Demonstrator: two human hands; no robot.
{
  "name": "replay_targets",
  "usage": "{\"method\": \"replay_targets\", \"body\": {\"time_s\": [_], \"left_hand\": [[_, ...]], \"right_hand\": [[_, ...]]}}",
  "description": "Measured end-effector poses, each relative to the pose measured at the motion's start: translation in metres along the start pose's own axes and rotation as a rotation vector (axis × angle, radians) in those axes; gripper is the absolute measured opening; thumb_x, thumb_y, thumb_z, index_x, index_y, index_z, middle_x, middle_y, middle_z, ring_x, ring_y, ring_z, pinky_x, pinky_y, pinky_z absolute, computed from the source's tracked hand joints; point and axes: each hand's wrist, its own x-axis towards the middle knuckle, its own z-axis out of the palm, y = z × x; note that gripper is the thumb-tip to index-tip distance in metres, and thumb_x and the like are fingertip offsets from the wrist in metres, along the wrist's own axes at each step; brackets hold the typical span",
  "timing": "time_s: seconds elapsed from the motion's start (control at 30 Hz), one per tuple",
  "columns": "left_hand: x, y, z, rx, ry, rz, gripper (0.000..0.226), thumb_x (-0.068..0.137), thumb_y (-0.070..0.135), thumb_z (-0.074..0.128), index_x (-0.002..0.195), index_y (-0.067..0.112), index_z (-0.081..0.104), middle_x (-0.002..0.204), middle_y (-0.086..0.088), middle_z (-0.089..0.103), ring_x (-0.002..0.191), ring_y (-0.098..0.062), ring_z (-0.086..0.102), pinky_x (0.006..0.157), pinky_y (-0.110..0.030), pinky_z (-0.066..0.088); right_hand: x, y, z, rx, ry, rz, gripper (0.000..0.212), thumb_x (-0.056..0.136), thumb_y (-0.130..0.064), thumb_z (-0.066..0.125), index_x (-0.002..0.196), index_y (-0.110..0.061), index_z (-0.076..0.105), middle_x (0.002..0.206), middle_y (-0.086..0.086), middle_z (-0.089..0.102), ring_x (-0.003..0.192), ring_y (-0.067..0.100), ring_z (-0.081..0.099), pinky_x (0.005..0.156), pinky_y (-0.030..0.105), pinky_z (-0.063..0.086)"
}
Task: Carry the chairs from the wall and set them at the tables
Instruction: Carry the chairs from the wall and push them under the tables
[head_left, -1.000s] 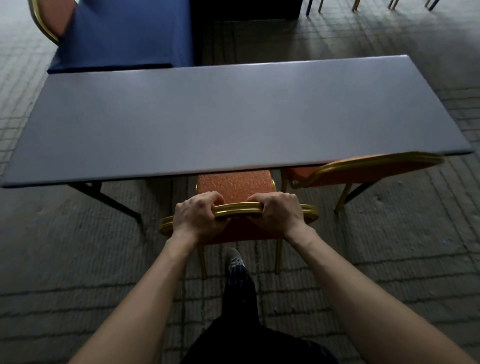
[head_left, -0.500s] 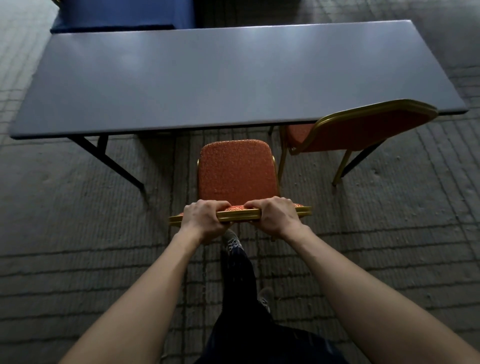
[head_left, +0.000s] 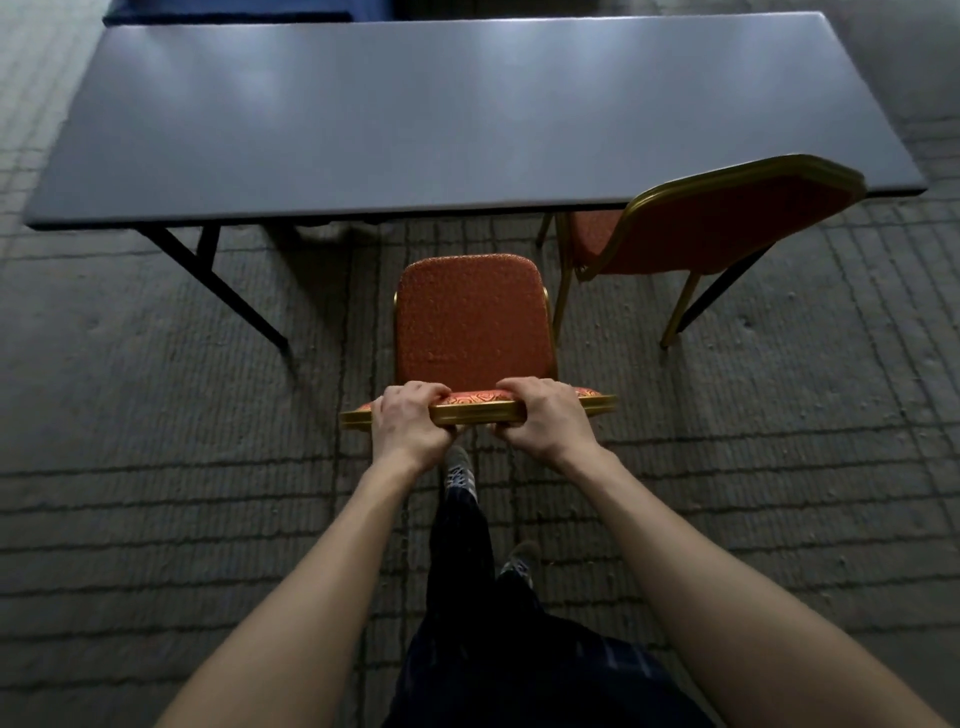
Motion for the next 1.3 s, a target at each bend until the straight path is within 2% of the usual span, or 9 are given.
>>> {"method": "replay_targets", "body": {"time_s": [0.13,0.3,0.43,0.5,0.57,0.77,0.87,1.1,1.3], "left_hand": [[-0.024,0.002,0.007,-0.613,0.146,-0.142,0.028,0.079,0.021,0.076,0.101,0.038,0.073,0.119,0.006,0.069,0.116,-0.017,0.062,0.114,-0.046,0.042],[-0.049,0.024,-0.006,-1.233,0.336,-0.604,0.011,0.100,0.012,0.062,0.103,0.020,0.069,0.105,-0.004,0.070,0.100,-0.017,0.065,0.080,-0.033,0.054],[-0.048,0.025,0.003,-1.403,0.128,-0.824,0.026,0.101,0.030,0.059,0.116,0.009,0.066,0.105,-0.010,0.069,0.094,-0.025,0.067,0.076,-0.040,0.057],[-0.039,0.028,0.004,-1.550,0.030,-0.881,0.033,0.101,0.036,0.058,0.119,0.008,0.064,0.107,-0.011,0.066,0.098,-0.030,0.065,0.084,-0.045,0.057],[-0.025,0.032,0.005,-1.660,0.002,-0.902,0.037,0.102,0.038,0.057,0.123,0.008,0.060,0.113,-0.012,0.064,0.108,-0.034,0.063,0.096,-0.050,0.053],[0.006,0.044,0.015,-1.733,-0.011,-0.971,0.028,0.101,0.030,0.060,0.116,0.008,0.055,0.121,-0.020,0.062,0.110,-0.036,0.062,0.111,-0.054,0.046],[0.019,0.043,0.020,-1.847,0.022,-0.996,0.035,0.098,0.028,0.064,0.122,0.004,0.057,0.124,-0.023,0.064,0.112,-0.040,0.063,0.111,-0.059,0.045],[0.041,0.045,0.030,-1.897,0.068,-1.013,0.022,0.087,0.011,0.047,0.104,0.003,0.058,0.119,-0.023,0.061,0.119,-0.042,0.059,0.100,-0.065,0.048],[0.066,0.057,0.020,-1.857,0.064,-0.996,0.019,0.088,0.008,0.042,0.094,-0.001,0.058,0.099,-0.022,0.064,0.098,-0.041,0.062,0.091,-0.062,0.050]], "right_hand": [[-0.023,-0.015,0.009,0.256,0.188,0.018,0.063,0.084,-0.046,0.066,0.140,-0.019,0.058,0.134,0.000,0.062,0.129,0.017,0.047,0.120,0.039,0.026],[-0.050,-0.046,0.006,0.834,0.296,0.181,0.031,0.094,-0.033,0.065,0.124,-0.027,0.063,0.121,-0.008,0.064,0.115,0.010,0.059,0.099,0.025,0.047],[-0.054,-0.050,0.003,1.155,0.227,0.476,0.013,0.101,-0.026,0.063,0.112,-0.019,0.066,0.103,-0.003,0.071,0.095,0.010,0.065,0.075,0.013,0.050],[-0.048,-0.045,0.002,1.324,0.222,0.637,0.021,0.102,-0.030,0.061,0.111,-0.011,0.065,0.095,0.001,0.069,0.087,0.014,0.063,0.070,0.020,0.053],[-0.038,-0.038,0.000,1.426,0.174,0.750,0.036,0.102,-0.043,0.058,0.112,-0.009,0.064,0.097,0.007,0.069,0.091,0.020,0.064,0.081,0.034,0.055],[-0.012,-0.016,-0.002,1.691,-0.027,0.933,0.072,0.090,-0.071,0.056,0.135,-0.015,0.056,0.126,0.012,0.068,0.112,0.026,0.064,0.082,0.038,0.053],[0.010,-0.007,-0.005,1.890,0.038,1.010,0.071,0.090,-0.065,0.062,0.133,-0.009,0.056,0.123,0.020,0.069,0.112,0.035,0.067,0.098,0.051,0.053],[0.033,0.008,-0.006,1.956,0.089,1.122,0.045,0.097,-0.033,0.058,0.127,0.000,0.056,0.113,0.026,0.069,0.100,0.042,0.067,0.070,0.053,0.058],[0.060,0.017,-0.007,1.927,0.120,1.092,0.050,0.092,-0.028,0.054,0.131,0.004,0.056,0.113,0.027,0.069,0.098,0.042,0.068,0.062,0.051,0.062]]}}
